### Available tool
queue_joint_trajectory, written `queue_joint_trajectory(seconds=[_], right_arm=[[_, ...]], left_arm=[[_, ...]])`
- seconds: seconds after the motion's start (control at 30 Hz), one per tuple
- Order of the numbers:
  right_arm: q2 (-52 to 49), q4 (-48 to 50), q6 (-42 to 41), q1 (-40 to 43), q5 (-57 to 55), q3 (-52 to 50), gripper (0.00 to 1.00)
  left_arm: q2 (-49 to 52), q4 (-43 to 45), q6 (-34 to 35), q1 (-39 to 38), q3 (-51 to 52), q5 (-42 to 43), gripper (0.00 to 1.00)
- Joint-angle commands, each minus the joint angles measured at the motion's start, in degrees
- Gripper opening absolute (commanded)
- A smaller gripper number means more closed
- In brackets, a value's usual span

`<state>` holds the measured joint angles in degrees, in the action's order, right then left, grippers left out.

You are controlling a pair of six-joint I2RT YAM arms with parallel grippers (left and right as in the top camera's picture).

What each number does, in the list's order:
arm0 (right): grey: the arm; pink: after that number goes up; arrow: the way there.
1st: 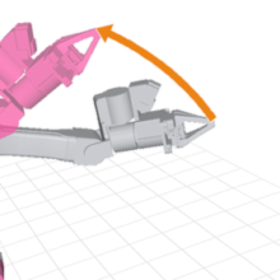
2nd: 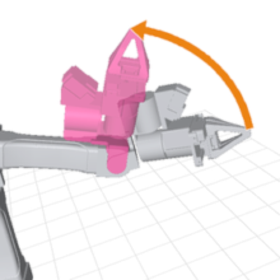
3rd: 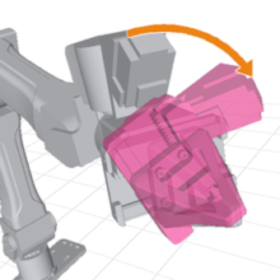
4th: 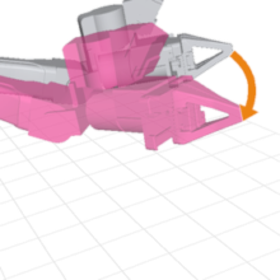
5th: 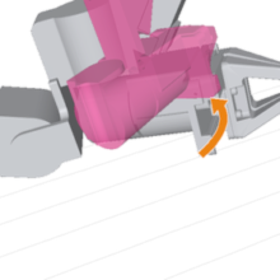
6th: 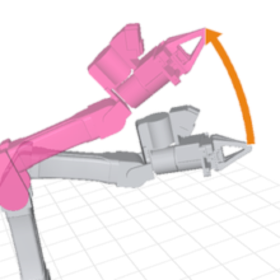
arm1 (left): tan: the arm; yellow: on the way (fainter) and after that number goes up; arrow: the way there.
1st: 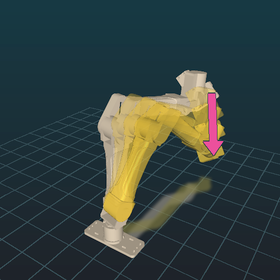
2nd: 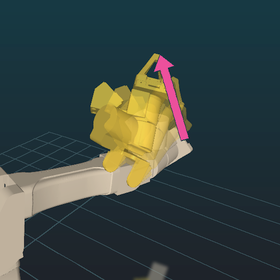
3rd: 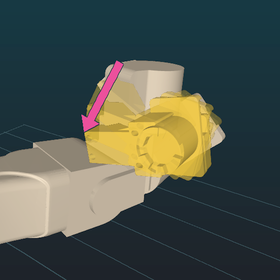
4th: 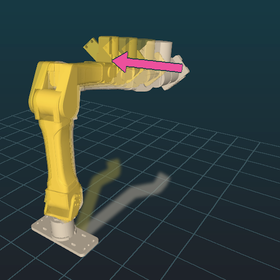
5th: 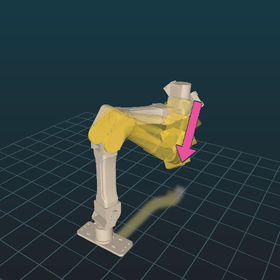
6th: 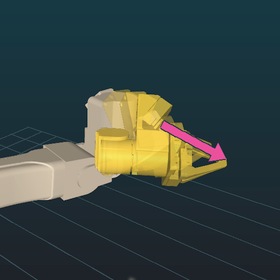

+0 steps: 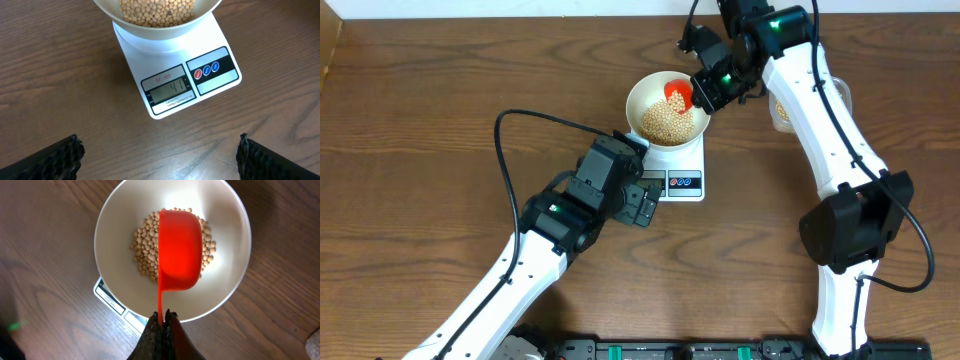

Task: Scoop item into bowl and weigh 50g on scale
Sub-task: 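Tilt the red scoop over the bowl to trickle chickpeas in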

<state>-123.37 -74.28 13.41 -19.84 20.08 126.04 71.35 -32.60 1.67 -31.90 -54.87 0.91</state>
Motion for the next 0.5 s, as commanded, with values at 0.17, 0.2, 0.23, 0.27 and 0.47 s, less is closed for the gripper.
queue_joint_trajectory(seconds=[0.17,0.2,0.23,0.27,0.47], right_arm=[[0.4,0.0,-0.8,1.9,6.1,1.2,0.01],[0.4,0.0,-1.1,2.2,6.7,1.2,0.01],[0.4,0.0,-1.5,2.8,7.9,1.2,0.01],[0.4,0.0,-1.6,3.3,8.9,1.2,0.01],[0.4,-0.1,-1.8,6.8,16.3,1.2,0.01]], left_arm=[[-0.1,0.0,0.1,0.3,0.5,-0.7,1.0],[-0.1,0.0,0.1,0.3,0.5,-0.7,1.0],[-0.1,0.0,0.1,0.3,0.5,-0.7,1.0],[-0.1,0.0,0.1,0.3,0.5,-0.7,1.0],[-0.1,0.0,0.1,0.3,0.5,-0.7,1.0]])
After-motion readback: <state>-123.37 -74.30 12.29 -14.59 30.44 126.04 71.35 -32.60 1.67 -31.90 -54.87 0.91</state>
